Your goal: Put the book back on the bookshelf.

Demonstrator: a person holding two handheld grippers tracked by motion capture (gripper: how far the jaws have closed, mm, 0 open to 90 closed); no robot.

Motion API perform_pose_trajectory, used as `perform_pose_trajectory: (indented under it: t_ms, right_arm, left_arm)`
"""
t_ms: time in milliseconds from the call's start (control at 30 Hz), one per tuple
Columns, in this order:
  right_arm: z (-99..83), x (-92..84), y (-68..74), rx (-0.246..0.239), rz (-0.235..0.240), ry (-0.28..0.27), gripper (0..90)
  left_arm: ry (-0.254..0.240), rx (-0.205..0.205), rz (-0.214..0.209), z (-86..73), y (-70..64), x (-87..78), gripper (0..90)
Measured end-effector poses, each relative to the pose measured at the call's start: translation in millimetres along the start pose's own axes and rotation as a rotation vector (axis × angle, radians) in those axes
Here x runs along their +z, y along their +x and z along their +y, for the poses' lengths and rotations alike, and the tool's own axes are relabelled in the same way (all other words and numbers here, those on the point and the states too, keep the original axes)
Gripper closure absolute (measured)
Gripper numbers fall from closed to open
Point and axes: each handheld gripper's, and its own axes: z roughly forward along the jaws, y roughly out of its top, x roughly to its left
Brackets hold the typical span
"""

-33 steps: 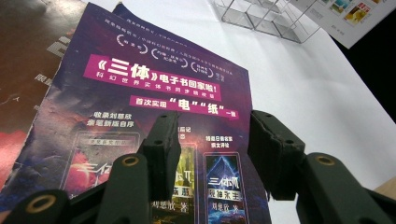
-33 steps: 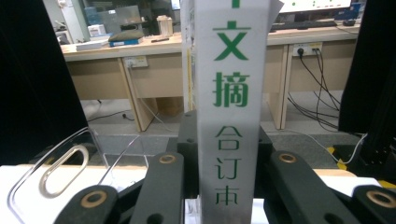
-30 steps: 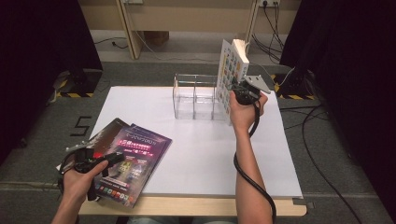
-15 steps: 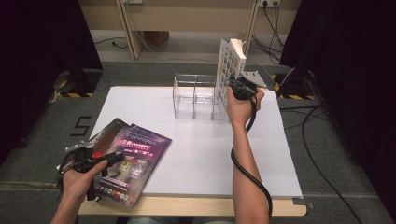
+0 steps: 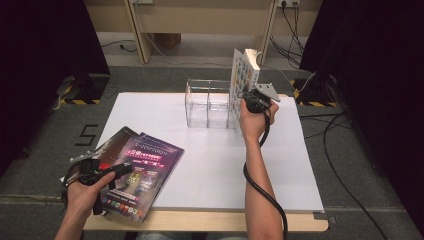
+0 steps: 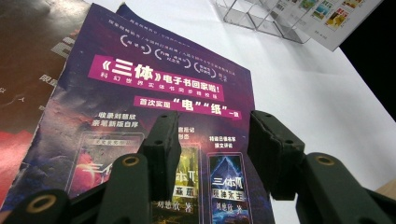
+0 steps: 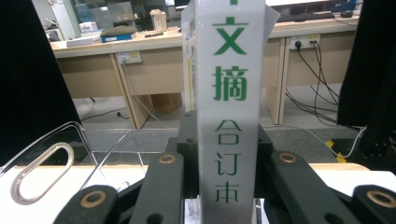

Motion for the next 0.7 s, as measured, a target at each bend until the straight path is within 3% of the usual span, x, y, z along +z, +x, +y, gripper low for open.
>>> perform_pose_trajectory:
  t_ms: [500, 700]
  right_arm:
    - [-24.1, -20.5, -9.3, -0.037, -0.018, 0.027, 73.2]
    - [-23.4, -30.5, -14.8, -0.058, -0.002, 0.052, 70.4]
  left_arm:
    - [0.007, 0.010, -0.003, -1.2, -3.5, 2.2, 52.9]
    - [0.009, 0.014, -0.006, -1.7, -6.1, 3.5, 52.9]
